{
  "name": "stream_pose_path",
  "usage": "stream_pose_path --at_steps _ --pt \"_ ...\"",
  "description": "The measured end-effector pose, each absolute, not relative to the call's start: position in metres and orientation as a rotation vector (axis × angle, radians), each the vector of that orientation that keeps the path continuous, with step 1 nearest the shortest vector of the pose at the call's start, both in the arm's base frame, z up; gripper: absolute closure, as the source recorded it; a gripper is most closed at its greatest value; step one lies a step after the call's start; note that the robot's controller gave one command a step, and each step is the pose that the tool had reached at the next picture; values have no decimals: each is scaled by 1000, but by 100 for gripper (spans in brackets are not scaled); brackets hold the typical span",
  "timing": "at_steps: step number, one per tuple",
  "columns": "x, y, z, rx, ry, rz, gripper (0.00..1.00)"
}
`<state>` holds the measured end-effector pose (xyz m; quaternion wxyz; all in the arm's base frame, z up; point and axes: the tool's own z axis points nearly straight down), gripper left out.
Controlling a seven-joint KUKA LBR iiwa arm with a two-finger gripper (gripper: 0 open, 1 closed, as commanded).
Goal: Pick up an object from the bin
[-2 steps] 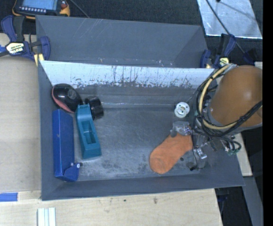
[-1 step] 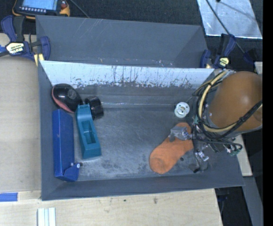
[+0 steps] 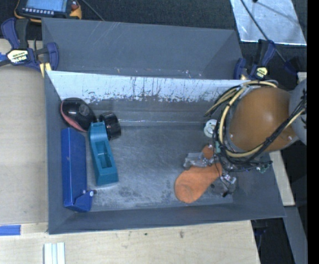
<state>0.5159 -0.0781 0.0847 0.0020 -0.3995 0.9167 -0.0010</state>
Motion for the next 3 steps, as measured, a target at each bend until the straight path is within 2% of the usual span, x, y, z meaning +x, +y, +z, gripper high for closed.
stream_pose_path --at_steps 1,3 --pt "526 -75 71 -1398 2808 -1 100" --pt "526 -75 74 -1397 2811 1 100"
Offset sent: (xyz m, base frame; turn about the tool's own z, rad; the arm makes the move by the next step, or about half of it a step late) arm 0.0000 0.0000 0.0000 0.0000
